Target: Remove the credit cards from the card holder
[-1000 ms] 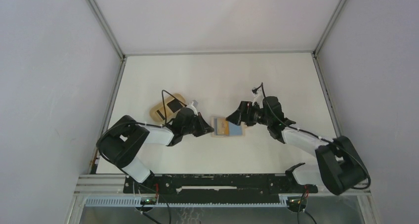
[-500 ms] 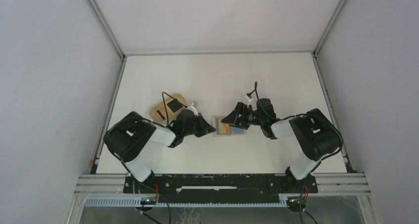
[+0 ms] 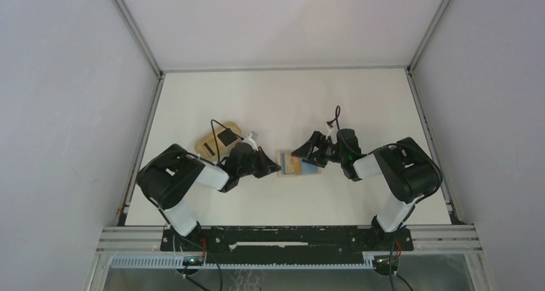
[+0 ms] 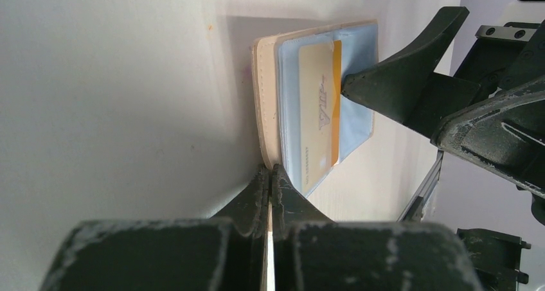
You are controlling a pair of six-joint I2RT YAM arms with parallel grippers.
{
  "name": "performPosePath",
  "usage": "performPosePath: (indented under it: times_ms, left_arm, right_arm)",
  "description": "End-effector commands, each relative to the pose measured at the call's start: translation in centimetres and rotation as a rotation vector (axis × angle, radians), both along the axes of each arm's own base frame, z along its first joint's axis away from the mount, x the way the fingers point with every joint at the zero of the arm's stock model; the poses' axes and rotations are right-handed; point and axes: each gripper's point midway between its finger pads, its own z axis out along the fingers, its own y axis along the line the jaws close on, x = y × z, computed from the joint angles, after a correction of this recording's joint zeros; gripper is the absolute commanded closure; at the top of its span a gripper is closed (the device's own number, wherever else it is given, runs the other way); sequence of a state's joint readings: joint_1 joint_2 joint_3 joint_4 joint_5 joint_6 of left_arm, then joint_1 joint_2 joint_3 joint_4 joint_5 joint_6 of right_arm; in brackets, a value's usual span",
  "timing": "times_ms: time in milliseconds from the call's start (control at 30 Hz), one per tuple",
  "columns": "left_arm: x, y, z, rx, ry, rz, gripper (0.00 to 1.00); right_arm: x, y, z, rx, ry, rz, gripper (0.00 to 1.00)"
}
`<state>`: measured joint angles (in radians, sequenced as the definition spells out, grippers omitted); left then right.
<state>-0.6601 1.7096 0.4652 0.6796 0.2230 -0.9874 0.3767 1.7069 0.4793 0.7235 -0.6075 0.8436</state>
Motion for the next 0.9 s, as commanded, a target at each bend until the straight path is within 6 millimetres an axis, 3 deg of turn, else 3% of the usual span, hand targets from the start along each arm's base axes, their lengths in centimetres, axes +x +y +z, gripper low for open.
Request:
performPosePath:
  times_ms: [0, 433, 633, 867]
  left_arm:
    - [-1.6, 1.4, -3.0, 0.083, 0.068, -0.003, 1.00]
    - [-1.6, 1.4, -2.9, 0.080, 0.069, -0.003, 1.00]
    - [-1.6, 1.3, -2.9, 0.080, 0.068, -0.004, 1.00]
    - [-1.7, 1.4, -2.9, 0.080, 0.068, -0.005, 1.00]
  right_arm:
    - [0.1, 0.4, -0.8, -0.013, 0.003, -0.016, 0.09]
    - [-1.3, 1.0, -1.6, -0.067, 0.103, -0.013, 0.09]
    - [-1.5, 2.1, 0.2, 0.028, 0.074, 0.047, 0.11]
    - [-2.1, 2.9, 2.5, 0.099, -0.016, 0.110, 0.21]
